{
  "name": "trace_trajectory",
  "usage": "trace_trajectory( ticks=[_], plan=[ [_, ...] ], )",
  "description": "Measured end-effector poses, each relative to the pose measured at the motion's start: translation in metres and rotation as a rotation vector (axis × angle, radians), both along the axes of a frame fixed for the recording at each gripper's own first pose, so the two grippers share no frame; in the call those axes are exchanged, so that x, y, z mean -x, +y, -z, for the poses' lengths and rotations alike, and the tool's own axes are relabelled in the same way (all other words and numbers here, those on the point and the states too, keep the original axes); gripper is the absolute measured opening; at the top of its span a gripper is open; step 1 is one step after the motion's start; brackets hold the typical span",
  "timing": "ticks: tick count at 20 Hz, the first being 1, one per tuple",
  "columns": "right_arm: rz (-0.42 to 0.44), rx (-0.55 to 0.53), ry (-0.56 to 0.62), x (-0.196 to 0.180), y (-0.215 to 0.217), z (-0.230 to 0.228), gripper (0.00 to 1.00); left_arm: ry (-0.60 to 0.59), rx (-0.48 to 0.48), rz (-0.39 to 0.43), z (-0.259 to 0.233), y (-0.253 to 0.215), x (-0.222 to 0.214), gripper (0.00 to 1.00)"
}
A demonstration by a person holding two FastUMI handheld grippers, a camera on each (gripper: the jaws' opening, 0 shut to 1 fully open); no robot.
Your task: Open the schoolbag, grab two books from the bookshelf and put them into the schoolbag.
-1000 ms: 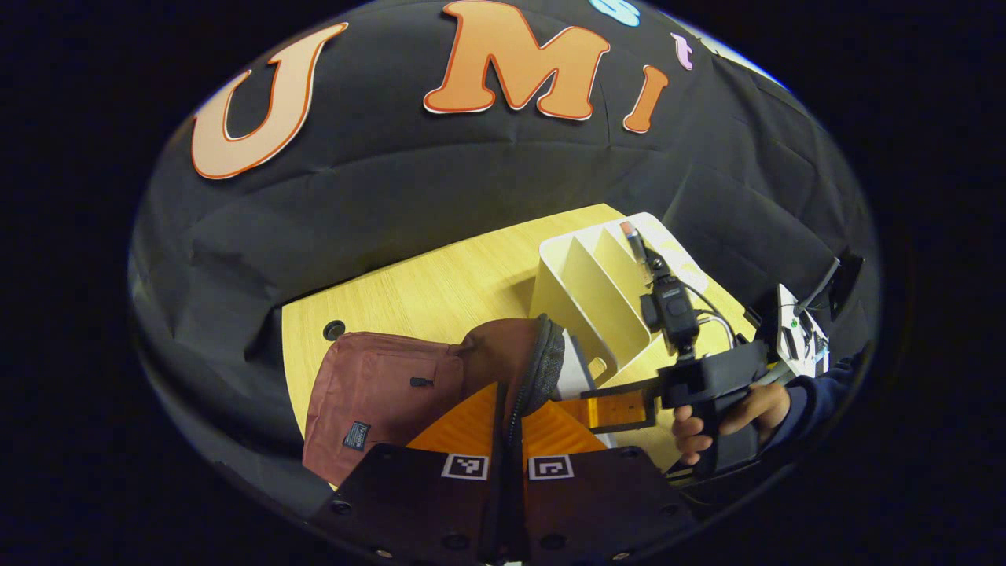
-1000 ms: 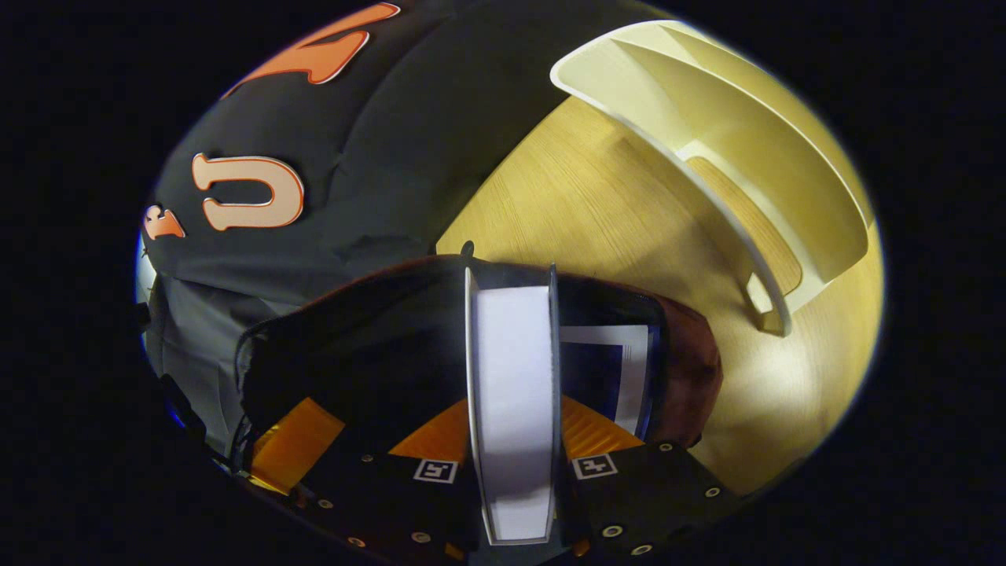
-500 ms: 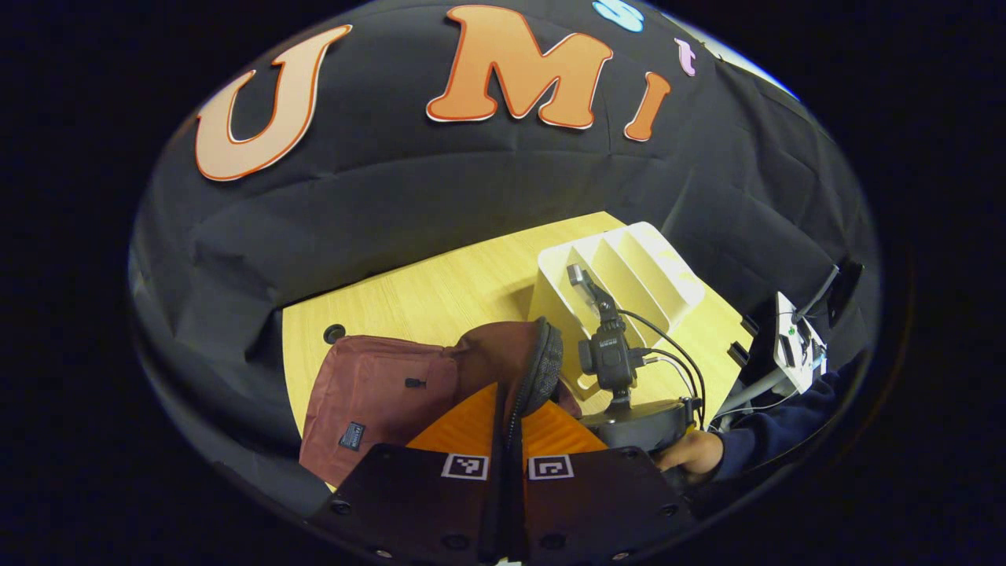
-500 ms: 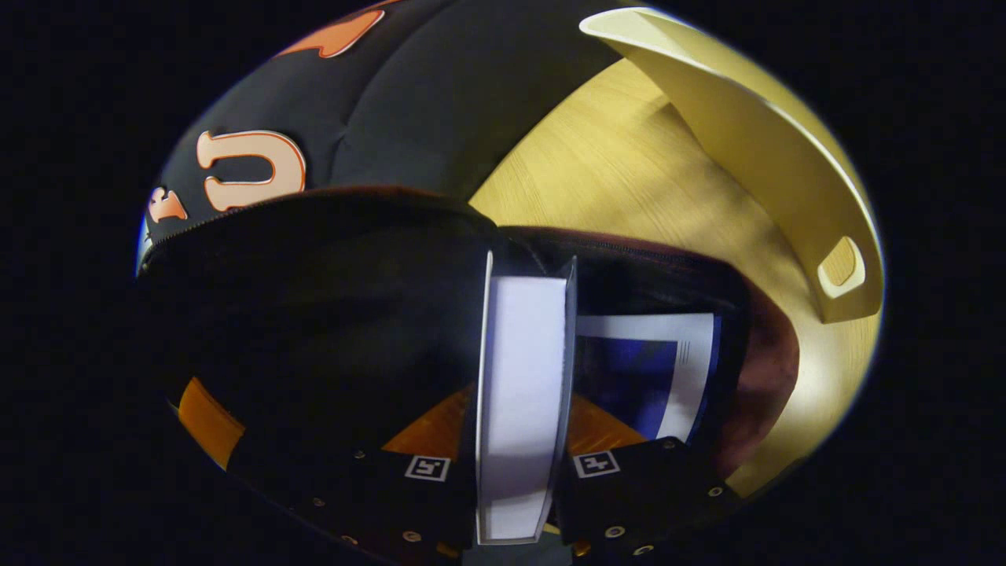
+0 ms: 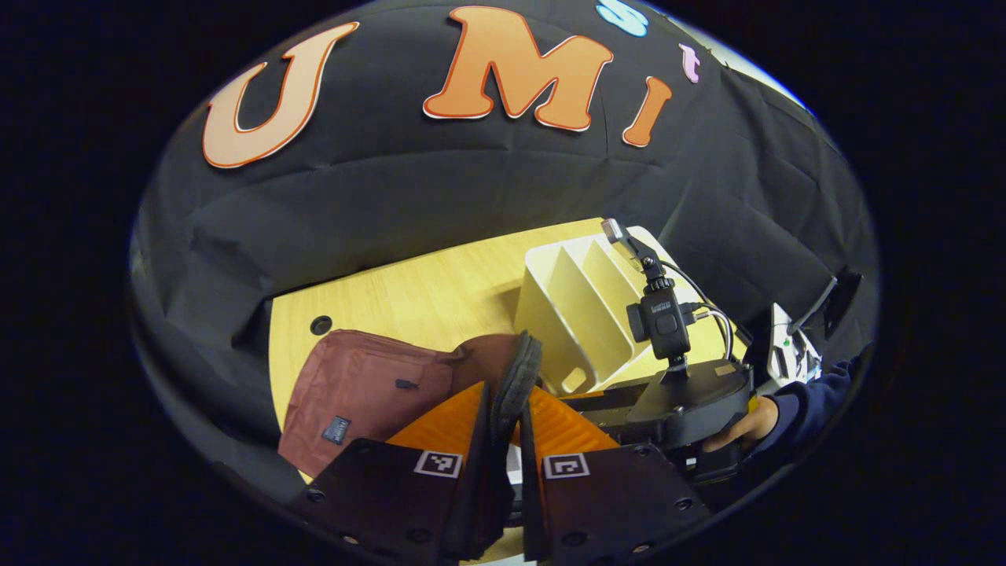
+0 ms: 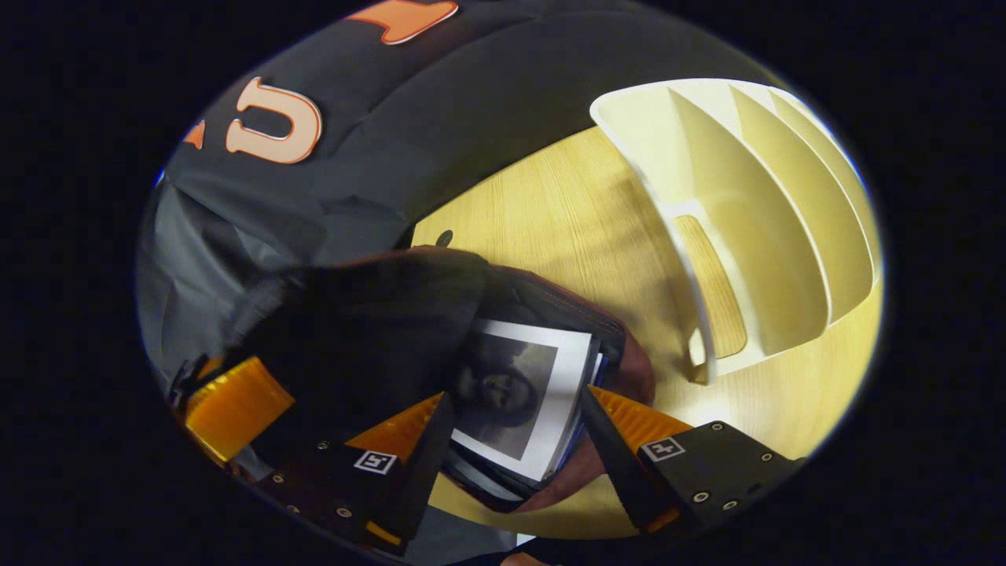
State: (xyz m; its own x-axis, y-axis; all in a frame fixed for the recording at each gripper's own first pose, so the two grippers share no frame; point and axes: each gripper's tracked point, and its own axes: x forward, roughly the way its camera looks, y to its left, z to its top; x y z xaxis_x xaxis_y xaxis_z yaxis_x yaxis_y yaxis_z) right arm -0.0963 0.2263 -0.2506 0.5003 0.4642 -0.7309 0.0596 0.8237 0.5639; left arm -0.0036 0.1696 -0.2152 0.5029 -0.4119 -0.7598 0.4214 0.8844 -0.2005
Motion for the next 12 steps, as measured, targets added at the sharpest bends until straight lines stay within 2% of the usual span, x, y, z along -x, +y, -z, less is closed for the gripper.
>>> trace_trajectory(
  ticks=[4, 7, 10, 12],
  plan=[
    [0.010, 0.018, -0.069, 0.005, -0.053, -0.025, 0.97, -0.002, 0.031, -0.062, -0.007, -0.031, 0.010, 0.31],
    [0.008, 0.064, -0.133, 0.006, -0.105, -0.042, 0.97, -0.028, 0.037, -0.082, -0.018, -0.067, 0.016, 0.51],
    [0.046, 0.083, -0.187, 0.008, -0.160, -0.063, 0.97, -0.079, 0.043, -0.096, -0.032, -0.116, 0.018, 0.59],
    [0.053, 0.128, -0.259, 0.005, -0.194, -0.081, 0.97, -0.110, 0.070, -0.111, -0.037, -0.154, 0.017, 0.75]
  ],
)
